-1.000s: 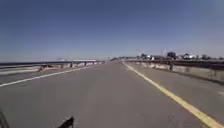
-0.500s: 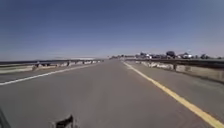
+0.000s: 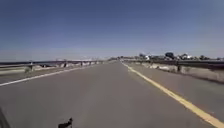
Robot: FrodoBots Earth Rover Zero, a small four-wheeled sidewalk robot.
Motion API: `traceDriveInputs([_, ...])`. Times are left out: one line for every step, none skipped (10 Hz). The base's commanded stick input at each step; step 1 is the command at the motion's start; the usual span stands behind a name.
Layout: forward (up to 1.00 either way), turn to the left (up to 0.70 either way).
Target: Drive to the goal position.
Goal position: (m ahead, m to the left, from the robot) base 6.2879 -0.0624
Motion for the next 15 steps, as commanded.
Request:
traceDriveInputs([1.00,0.00])
traceDriveInputs([1.00,0.00])
traceDriveInputs([1.00,0.00])
traceDriveInputs([1.00,0.00])
traceDriveInputs([1.00,0.00])
traceDriveInputs([1.00,0.00])
traceDriveInputs([1.00,0.00])
traceDriveInputs([1.00,0.00])
traceDriveInputs([1.00,0.00])
traceDriveInputs([1.00,0.00])
traceDriveInputs([1.00,0.00])
traceDriveInputs([1.00,0.00])
traceDriveInputs([1.00,0.00])
traceDriveInputs([1.00,0.00])
traceDriveInputs([1.00,0.00])
